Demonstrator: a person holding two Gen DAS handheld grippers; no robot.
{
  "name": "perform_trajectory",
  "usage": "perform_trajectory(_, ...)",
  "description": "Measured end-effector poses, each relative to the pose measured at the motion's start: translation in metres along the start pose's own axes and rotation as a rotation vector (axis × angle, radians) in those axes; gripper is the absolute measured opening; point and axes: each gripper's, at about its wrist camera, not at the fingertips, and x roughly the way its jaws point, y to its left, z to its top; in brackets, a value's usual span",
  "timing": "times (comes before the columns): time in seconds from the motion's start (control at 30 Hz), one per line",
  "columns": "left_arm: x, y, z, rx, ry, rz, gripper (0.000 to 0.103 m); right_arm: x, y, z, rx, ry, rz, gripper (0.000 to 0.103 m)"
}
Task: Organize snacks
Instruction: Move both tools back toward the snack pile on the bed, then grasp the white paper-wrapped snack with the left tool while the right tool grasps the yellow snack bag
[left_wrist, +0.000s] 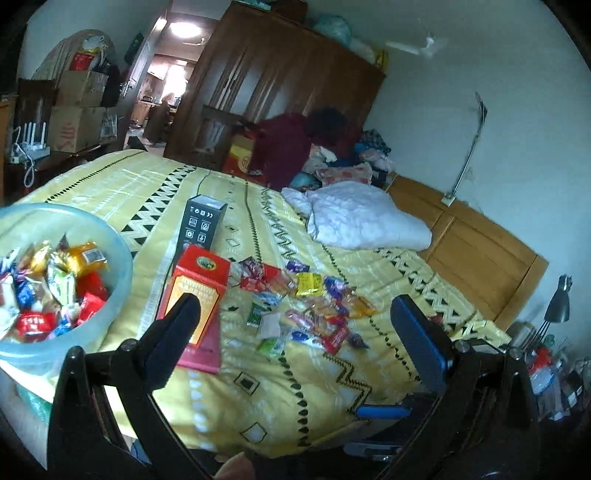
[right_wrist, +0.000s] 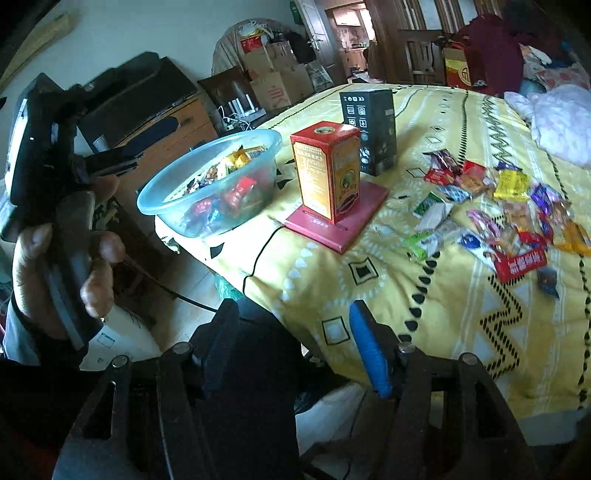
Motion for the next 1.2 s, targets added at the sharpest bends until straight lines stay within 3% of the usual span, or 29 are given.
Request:
perform_trajectory(0.2, 0.012, -0.02, -0.014, 0.053, 0.063, 0.036, 0.103, -0.002, -0.01, -0.01, 0.032, -0.011, 0.023, 0.066)
perform_trajectory(0.37, 0.045, -0.054, -0.023, 0.201, 0.13, 0.048, 0.103, -0.006, -0.048, -0.003, 0.105, -0.047, -0.009, 0.066)
perform_trajectory(0.5, 0.081, -0.06, -0.028, 0.199, 0.203, 0.026, 0.103, -0.009, -0.116, 0.012, 0.206, -0.056, -0.087, 0.066)
perform_trajectory(0.6, 0.112, -0.049, -0.031, 0.141, 0.26, 0.018, 0.103, -0.002, -0.185, 0.048, 0.256, -0.036, -0.209, 0.067)
perform_trajectory(0.73, 0.149, -0.039, -0.039, 0.129, 0.302, 0.025, 0.103, 0.029, -0.265, 0.101, 0.293, -0.016, -0.347, 0.08)
perform_trajectory(0.9, 0.184, -0.028, -0.052, 0.131, 0.354, 0.048, 0.103, 0.106, -0.34, 0.155, 0.291, 0.085, -0.466, 0.082)
perform_trajectory(1.0, 0.199, -0.022, -0.059, 0.128, 0.386, 0.053, 0.103, 0.144, -0.37, 0.176, 0.265, 0.119, -0.605, 0.085)
perform_trajectory(1.2, 0.221, -0.023, -0.076, 0.124, 0.456, 0.025, 0.103, 0.188, -0.399, 0.185, 0.265, 0.165, -0.678, 0.088)
